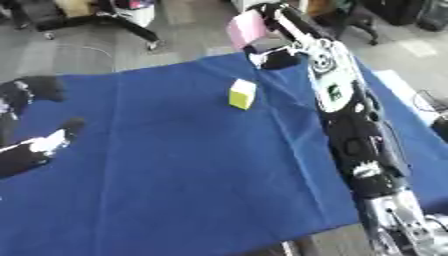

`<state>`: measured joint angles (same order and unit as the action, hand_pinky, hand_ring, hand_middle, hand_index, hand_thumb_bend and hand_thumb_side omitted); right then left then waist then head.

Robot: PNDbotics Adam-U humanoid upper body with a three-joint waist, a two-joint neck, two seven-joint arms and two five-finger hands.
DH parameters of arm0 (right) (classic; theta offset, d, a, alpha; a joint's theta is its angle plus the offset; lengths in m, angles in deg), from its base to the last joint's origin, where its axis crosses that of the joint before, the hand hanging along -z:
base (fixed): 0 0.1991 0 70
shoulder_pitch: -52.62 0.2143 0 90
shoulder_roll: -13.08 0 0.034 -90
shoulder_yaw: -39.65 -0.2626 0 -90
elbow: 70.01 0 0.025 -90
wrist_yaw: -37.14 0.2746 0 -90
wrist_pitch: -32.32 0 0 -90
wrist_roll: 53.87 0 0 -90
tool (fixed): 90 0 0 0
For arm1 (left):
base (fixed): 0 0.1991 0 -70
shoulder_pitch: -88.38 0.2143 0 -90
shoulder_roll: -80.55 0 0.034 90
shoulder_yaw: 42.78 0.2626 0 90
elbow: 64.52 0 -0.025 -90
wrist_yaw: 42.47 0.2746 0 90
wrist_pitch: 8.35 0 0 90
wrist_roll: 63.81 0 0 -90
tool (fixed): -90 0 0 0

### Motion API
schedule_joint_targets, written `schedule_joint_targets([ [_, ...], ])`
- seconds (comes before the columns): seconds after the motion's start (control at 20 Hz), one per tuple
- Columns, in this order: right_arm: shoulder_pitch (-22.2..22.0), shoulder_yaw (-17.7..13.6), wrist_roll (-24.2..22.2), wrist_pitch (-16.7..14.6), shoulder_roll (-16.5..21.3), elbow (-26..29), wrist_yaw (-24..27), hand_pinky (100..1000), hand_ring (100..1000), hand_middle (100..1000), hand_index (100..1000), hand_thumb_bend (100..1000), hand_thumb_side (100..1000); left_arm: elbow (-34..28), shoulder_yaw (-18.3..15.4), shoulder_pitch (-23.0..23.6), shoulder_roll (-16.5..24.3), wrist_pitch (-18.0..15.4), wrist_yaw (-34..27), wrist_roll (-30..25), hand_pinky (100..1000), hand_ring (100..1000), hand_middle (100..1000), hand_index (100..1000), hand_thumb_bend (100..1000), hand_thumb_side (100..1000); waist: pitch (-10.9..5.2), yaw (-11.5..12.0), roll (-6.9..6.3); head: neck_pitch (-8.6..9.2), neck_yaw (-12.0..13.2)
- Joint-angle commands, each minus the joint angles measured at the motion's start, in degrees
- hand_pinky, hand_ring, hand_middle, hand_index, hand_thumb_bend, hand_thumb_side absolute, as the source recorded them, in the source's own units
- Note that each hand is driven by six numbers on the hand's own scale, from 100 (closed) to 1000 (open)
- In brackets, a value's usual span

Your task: Pick up the objects with one hand, pass them to the other hand, and then place them into the box on the other side of the table.

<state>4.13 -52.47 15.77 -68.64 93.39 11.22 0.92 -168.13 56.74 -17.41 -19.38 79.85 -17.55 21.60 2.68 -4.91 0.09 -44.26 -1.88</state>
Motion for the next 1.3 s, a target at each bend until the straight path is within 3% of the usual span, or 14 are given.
schedule_joint_targets([
  [0.05,-1.10,2.18,-2.08,2.30,-4.25,7.64,3.92,736,688,564,612,100,100,1.55,1.74,-1.55,-0.45,-0.81,2.79,0.32,865,685,681,807,542,432,-0.40,-0.23,0.01,0.14,2.83],
  [0.3,-4.98,5.60,-3.89,4.81,-10.16,13.18,7.68,723,675,559,601,100,120,5.76,4.57,-3.15,-2.04,-2.20,6.47,1.86,863,690,690,813,543,411,-0.27,-0.57,0.27,0.14,3.89],
  [0.6,-7.84,8.68,-5.04,6.96,-13.86,15.74,11.35,716,666,554,592,100,168,12.29,7.39,-6.13,-5.16,-4.60,8.54,4.71,862,689,691,811,572,428,-0.11,-0.79,0.66,0.14,4.12],
  [0.95,-9.20,9.89,-6.39,7.30,-15.08,15.92,11.91,713,663,552,589,100,186,16.57,9.52,-7.74,-8.16,-7.92,3.64,6.92,861,683,685,801,610,482,0.25,-0.71,0.74,0.14,3.54],
  [1.3,-9.92,10.14,-6.89,7.77,-15.15,15.41,11.73,710,662,551,588,100,209,16.31,8.97,-7.97,-8.50,-11.02,-2.40,10.97,860,682,678,796,657,438,0.44,-0.74,0.76,0.14,3.11],
])
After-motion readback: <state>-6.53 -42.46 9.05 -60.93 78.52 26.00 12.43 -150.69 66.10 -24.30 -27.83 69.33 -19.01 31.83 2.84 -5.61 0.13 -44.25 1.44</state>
